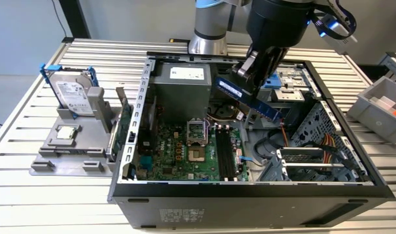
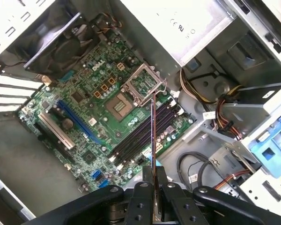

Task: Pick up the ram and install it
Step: 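Insert the ram into the slot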

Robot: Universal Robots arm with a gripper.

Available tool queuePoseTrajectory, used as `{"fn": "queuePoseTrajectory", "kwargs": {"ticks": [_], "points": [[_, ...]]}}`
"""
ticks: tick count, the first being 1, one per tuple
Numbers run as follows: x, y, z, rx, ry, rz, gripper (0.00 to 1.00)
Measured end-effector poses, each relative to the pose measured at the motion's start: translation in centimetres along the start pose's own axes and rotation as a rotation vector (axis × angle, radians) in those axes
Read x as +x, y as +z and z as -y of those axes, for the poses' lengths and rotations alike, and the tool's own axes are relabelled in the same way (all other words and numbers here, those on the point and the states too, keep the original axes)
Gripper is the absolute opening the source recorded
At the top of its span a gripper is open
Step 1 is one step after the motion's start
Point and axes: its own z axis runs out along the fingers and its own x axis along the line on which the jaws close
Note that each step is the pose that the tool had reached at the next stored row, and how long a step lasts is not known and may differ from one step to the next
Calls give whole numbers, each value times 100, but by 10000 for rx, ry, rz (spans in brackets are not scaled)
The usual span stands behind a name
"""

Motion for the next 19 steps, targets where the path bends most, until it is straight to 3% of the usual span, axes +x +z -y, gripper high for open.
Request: {"fn": "queuePoseTrajectory", "kwargs": {"ticks": [19], "points": [[0,0,0,-23,1681,4,0]]}}
